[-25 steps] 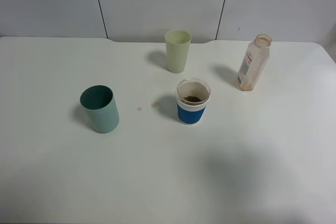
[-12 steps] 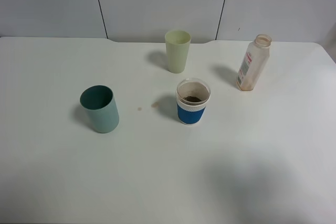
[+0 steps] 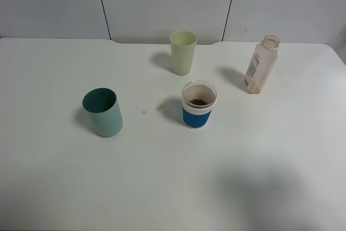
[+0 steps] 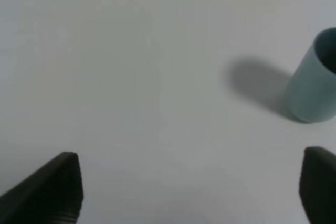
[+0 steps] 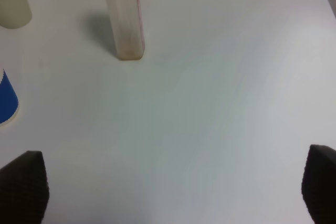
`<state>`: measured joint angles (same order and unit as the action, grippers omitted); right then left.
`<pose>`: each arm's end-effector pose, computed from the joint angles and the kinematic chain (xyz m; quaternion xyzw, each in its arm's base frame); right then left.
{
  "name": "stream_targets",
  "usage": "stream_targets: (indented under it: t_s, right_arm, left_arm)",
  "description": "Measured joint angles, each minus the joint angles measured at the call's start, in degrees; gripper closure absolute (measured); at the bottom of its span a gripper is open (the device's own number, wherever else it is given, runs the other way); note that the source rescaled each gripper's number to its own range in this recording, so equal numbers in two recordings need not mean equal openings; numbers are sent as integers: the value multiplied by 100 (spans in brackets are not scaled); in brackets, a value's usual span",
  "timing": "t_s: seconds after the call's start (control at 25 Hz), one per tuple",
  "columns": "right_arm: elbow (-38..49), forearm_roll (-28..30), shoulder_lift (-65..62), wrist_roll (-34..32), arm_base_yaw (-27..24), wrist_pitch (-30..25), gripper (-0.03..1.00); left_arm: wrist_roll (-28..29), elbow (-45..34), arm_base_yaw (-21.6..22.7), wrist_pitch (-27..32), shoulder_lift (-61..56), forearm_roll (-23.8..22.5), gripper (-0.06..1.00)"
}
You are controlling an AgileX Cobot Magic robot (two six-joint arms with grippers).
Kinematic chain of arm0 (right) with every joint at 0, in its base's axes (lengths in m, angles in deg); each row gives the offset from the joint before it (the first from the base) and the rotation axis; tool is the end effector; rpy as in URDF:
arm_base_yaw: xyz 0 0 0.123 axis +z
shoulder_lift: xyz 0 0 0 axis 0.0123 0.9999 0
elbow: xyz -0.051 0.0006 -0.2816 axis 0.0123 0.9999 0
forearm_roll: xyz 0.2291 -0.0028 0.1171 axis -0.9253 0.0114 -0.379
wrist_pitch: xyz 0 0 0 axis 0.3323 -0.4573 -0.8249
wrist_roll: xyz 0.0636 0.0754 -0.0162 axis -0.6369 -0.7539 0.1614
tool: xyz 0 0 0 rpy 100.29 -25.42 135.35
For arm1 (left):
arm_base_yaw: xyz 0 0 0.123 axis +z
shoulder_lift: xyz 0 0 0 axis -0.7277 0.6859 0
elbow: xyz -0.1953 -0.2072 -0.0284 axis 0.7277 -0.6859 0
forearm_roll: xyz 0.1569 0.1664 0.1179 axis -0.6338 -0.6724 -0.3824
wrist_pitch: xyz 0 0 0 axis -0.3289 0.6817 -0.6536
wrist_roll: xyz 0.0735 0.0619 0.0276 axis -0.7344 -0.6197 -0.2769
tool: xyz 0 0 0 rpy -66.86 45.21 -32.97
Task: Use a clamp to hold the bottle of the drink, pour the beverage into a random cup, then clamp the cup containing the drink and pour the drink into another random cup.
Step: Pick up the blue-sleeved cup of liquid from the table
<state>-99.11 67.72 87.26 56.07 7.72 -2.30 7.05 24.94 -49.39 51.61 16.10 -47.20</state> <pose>0.0063 -0.0064 0.2771 -0.0280 0.8509 0.0052 0.5246 0.0138 0.0026 0.2775 -0.0296 0.8618 -0.0220 0.5060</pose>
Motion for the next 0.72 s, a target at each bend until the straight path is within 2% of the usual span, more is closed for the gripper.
stream_targets:
  t_s: [0.72]
  right_arm:
    - [0, 174, 0, -236, 0, 5, -3]
  left_arm:
    - [0, 0, 0, 0, 0, 0, 44]
